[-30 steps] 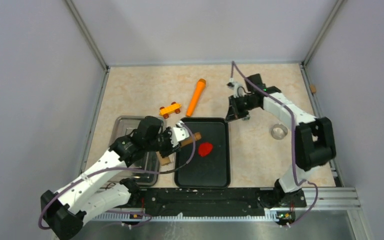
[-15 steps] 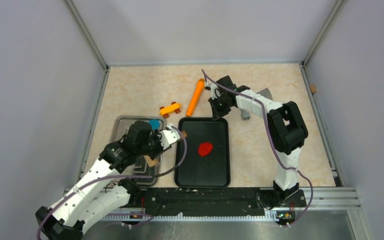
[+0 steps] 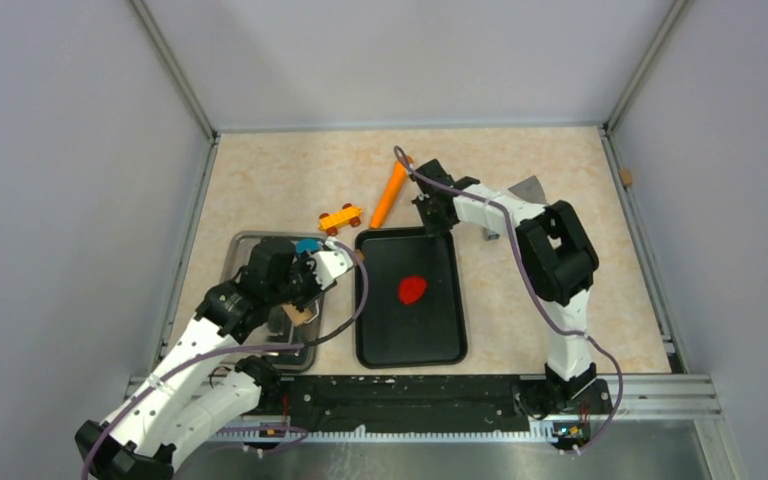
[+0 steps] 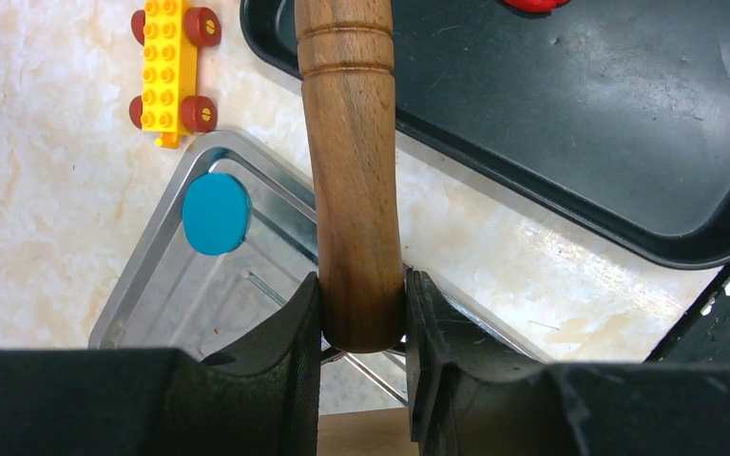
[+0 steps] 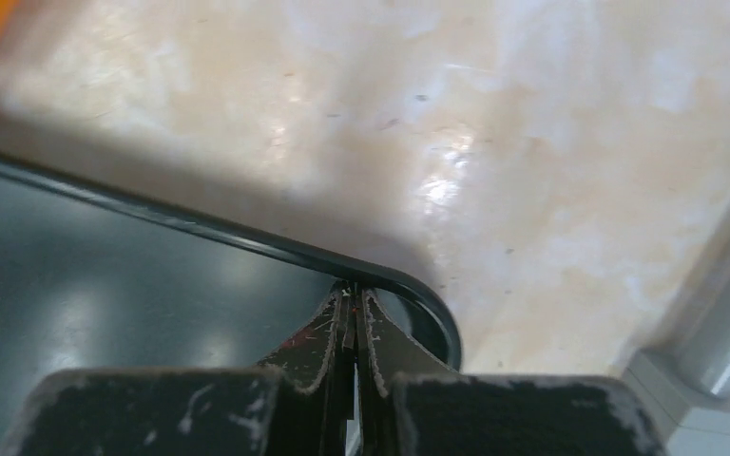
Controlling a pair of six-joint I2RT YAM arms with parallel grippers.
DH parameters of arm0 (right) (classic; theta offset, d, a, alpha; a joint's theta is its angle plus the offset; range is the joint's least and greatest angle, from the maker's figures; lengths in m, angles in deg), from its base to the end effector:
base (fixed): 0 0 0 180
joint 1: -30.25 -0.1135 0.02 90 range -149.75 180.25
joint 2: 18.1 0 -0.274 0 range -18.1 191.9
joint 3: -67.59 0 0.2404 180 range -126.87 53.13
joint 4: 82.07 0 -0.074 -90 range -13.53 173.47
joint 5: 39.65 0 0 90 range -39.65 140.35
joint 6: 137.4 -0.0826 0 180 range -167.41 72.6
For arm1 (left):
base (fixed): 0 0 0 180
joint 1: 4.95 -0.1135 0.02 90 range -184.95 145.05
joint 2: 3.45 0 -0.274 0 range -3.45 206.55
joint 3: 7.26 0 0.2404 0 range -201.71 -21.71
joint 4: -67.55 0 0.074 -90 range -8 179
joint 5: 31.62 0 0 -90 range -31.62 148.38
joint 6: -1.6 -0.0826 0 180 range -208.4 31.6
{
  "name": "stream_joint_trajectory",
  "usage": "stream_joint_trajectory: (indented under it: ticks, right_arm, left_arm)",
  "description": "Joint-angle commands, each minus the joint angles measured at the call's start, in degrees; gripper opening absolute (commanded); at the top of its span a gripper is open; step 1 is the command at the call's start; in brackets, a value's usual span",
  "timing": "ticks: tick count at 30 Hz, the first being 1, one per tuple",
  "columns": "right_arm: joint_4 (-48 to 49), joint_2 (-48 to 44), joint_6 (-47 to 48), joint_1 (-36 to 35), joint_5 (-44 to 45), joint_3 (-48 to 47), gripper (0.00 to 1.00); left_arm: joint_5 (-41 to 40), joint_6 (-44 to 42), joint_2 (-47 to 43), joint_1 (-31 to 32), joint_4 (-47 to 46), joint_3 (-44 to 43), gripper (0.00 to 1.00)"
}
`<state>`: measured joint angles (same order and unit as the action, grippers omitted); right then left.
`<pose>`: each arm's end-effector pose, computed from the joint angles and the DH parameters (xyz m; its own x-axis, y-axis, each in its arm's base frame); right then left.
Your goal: Roll out the dumpling wrappers from the dough
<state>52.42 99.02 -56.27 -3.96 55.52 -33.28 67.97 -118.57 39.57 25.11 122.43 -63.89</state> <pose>0.3760 0.2466 0.1524 -0.8007 -0.3587 -0.4797 -0.4061 0.9138 -0.0055 0.1404 -0.0971 0.2545 -0.1909 0.6830 -0.7050 0.8076 0.5175 0.2827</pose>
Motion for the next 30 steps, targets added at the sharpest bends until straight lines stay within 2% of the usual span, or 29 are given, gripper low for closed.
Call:
stream_joint_trajectory:
  ticks: [1,9,23,27,30]
  right_arm:
    - [2.6,0.9,-2.3,0.6,9.1,-3.3,0.00]
    - [3.2,1.0,-2.2,0.8,12.1,-4.2,0.00]
    - [2.4,-3.1,-3.6,5.2,14.6,3.3,0.00]
    - [2.6,-4.2,-3.2,5.7,13.0,3.6,0.00]
    - [2.1,-5.9,-2.3,5.7,5.0,1.5,0.00]
  left_arm:
    - [1.6,-0.7,0.0,-0.3,-4.8,-2.4,0.00]
    - [2.7,0.0,1.2,-0.3,-6.5,-2.5,0.00]
    - [3.5,0.4,1.5,-0.3,-9.0,-1.3,0.00]
    - [5.4,0.9,2.2,-0.3,-10.6,-1.2,0.00]
    - [8.3,1.5,3.7,-0.3,-12.9,-1.5,0.00]
